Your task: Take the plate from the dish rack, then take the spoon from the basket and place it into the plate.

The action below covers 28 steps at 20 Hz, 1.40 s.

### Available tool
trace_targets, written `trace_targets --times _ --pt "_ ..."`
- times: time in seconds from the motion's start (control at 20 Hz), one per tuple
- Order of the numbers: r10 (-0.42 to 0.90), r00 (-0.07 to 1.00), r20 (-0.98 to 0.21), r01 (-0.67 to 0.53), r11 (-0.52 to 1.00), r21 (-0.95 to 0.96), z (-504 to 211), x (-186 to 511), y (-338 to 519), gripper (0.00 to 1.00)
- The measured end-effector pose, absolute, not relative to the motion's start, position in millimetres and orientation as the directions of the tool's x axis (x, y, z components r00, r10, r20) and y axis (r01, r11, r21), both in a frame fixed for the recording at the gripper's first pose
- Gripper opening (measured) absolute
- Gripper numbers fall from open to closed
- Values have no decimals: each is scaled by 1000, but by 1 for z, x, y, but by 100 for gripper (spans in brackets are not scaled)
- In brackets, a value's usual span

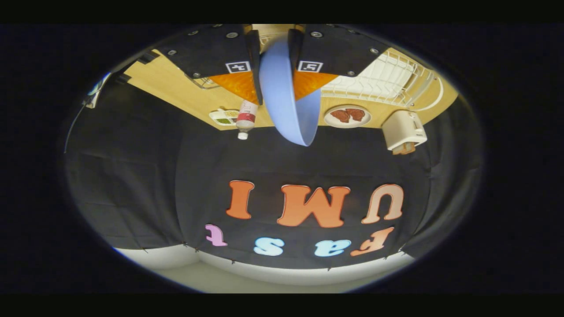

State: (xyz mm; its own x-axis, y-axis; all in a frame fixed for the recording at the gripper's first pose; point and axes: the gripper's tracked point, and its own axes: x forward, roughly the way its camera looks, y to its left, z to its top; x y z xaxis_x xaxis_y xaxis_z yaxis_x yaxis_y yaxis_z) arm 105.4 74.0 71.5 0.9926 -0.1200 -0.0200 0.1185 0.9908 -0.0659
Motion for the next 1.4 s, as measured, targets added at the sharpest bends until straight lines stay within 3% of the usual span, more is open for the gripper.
trace_targets --times 0.45,0.9,1.4 --pt "82 989 -125 -40 950 309 21 15 48 24" --pt "183 952 -246 -27 849 528 -72 -43 31 24" --pt "224 917 -330 21 799 601 -122 -47 42 24"
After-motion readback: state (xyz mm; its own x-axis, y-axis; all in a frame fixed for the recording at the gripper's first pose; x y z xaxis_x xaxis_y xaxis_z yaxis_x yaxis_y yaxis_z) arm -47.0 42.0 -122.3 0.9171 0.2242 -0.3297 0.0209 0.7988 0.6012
